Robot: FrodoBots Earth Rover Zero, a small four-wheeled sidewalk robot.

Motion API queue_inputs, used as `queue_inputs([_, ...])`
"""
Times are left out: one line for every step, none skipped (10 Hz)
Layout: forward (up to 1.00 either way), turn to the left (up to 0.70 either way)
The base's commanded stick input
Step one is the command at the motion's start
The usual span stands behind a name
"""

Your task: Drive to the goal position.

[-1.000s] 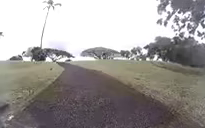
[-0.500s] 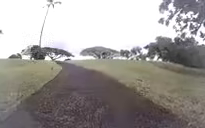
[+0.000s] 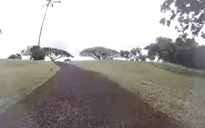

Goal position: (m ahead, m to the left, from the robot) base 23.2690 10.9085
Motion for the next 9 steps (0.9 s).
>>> queue_inputs([0.85, 0.1])
queue_inputs([0.85, 0.0])
queue_inputs([0.85, 0.0])
queue_inputs([0.85, 0.0])
queue_inputs([0.85, 0.0])
queue_inputs([0.85, 0.0])
queue_inputs([0.85, 0.0])
queue_inputs([0.85, 0.0])
queue_inputs([0.85, 0.0])
